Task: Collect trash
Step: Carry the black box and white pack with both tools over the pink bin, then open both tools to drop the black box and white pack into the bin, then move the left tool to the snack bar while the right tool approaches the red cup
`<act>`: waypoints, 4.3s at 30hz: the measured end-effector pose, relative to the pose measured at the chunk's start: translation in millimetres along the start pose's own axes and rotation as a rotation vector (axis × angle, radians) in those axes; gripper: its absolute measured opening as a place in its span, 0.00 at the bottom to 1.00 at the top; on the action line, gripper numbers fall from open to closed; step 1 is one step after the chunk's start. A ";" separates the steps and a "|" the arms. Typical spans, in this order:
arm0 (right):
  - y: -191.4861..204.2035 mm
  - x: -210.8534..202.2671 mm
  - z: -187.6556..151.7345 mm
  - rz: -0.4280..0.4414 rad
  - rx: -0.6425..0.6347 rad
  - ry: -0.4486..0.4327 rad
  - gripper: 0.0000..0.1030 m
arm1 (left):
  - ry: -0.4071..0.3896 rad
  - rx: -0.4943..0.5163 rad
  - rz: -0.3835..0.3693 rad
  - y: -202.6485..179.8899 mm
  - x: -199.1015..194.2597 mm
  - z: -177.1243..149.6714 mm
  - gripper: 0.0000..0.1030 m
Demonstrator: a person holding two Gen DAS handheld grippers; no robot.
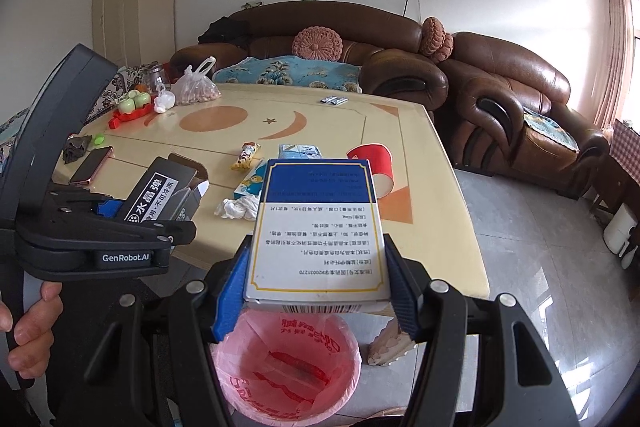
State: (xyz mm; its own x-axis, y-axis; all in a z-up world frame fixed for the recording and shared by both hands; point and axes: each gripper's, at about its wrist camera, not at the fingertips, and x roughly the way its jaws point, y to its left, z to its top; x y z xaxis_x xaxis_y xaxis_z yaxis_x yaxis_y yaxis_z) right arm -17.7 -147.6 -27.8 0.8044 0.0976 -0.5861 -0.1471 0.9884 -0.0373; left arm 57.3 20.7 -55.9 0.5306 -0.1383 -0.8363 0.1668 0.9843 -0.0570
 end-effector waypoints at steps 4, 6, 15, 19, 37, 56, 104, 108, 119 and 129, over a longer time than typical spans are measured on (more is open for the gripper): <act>2.7 -2.7 -9.9 0.002 -0.005 0.017 0.58 | 0.025 0.014 -0.006 -5.0 6.3 -12.0 0.53; 4.7 -2.1 -13.6 0.004 -0.006 0.028 0.58 | 0.037 0.021 -0.005 -7.6 9.5 -17.2 0.53; 5.8 8.5 -30.9 0.016 0.003 0.079 0.58 | 0.100 0.036 -0.014 -12.6 30.1 -36.9 0.53; 6.5 18.7 -40.5 0.022 0.005 0.114 0.58 | 0.144 0.040 -0.016 -13.0 46.6 -45.8 0.53; 5.9 82.2 -85.1 0.060 0.002 0.272 0.58 | 0.324 0.086 -0.011 -18.8 126.8 -76.4 0.53; -3.2 170.0 -136.2 0.103 0.047 0.498 0.58 | 0.538 0.039 -0.018 -12.6 217.8 -103.1 0.53; -22.6 248.0 -182.0 0.085 0.110 0.724 0.79 | 0.712 0.079 0.072 -15.3 291.2 -110.1 0.74; -20.2 237.5 -175.4 0.076 0.099 0.689 0.79 | 0.651 0.110 0.110 -18.2 280.0 -106.8 0.74; -11.9 151.1 -123.8 0.135 0.103 0.449 0.90 | 0.460 0.073 0.050 -8.1 184.7 -86.7 0.75; -14.1 38.3 -5.8 0.149 0.055 0.131 0.93 | 0.122 -0.054 0.069 17.5 25.4 6.8 0.85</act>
State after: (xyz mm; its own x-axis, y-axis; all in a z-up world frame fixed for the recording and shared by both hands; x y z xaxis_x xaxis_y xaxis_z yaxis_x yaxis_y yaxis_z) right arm 11.8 -158.5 -54.4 0.6941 0.2303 -0.6820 -0.2242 0.9695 0.0992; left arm 79.3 33.7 -74.4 0.4336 -0.0589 -0.8992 0.0864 0.9960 -0.0236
